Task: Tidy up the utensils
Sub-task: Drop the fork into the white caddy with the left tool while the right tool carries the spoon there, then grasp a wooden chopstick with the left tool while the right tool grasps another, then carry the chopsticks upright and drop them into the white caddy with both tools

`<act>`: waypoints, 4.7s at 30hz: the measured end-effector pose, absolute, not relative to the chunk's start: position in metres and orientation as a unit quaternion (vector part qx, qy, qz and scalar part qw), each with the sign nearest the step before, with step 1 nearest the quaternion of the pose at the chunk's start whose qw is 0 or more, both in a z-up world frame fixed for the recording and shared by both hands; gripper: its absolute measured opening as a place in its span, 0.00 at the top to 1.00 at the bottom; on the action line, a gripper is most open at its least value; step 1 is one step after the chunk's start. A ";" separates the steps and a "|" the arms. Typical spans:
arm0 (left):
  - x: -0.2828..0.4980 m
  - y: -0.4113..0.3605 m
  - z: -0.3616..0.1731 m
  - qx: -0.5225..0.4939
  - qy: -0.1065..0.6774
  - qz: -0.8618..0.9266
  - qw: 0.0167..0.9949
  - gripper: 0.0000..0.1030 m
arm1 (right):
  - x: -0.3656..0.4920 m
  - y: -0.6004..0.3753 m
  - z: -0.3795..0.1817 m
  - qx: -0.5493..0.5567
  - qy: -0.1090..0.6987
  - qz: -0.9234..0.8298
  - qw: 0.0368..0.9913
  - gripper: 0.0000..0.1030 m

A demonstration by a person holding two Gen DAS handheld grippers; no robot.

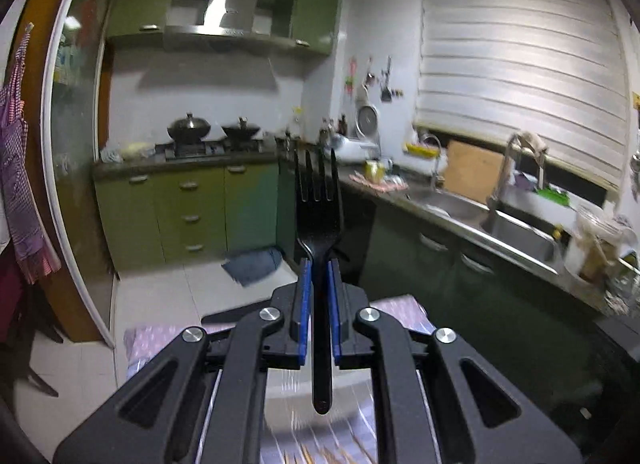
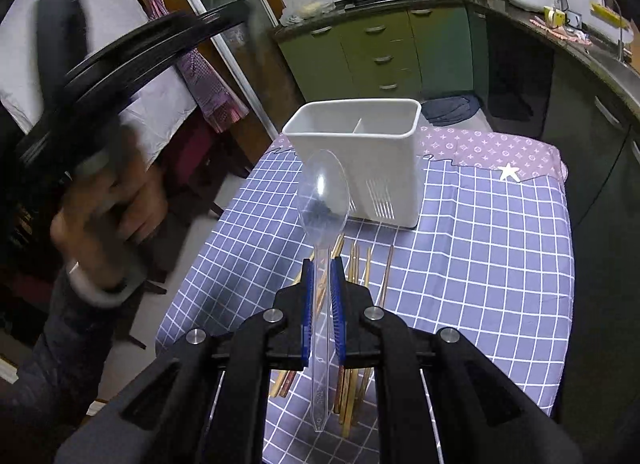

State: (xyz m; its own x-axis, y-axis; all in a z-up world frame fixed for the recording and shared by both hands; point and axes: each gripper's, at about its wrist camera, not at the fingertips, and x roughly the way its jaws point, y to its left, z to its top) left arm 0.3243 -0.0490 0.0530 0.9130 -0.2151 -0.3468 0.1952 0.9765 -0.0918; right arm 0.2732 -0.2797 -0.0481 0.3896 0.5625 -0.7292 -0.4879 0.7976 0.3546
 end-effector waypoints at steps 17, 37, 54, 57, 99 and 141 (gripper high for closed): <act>0.361 -0.054 -0.036 -0.006 0.238 -0.075 0.968 0.85 | 0.281 -0.306 -0.019 0.073 0.407 0.319 0.853 0.91; 0.261 -0.035 -0.018 0.011 0.268 -0.088 0.959 0.68 | 0.414 -0.264 0.023 0.113 0.213 0.191 0.952 0.91; 0.246 -0.036 -0.038 0.031 0.343 -0.096 0.934 0.65 | 0.373 -0.259 -0.047 0.012 0.252 0.198 0.947 0.89; 0.241 -0.038 -0.041 0.036 0.354 -0.100 0.929 0.65 | 0.364 -0.257 -0.053 -0.002 0.256 0.195 0.947 0.72; 0.297 -0.063 -0.185 0.032 0.651 -0.058 0.756 0.93 | 0.300 -0.280 -0.158 -0.082 0.551 0.239 0.795 0.76; 0.234 -0.018 -0.073 0.021 0.471 -0.086 0.878 0.93 | 0.294 -0.243 -0.129 -0.029 0.489 0.247 0.836 0.93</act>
State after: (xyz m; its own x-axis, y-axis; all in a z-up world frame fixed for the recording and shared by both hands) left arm 0.2337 -0.0179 -0.0734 0.5420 -0.1303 -0.8302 0.1701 0.9845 -0.0434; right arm 0.2939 -0.2434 -0.1290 0.3995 0.3842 -0.8323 -0.4402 0.8768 0.1935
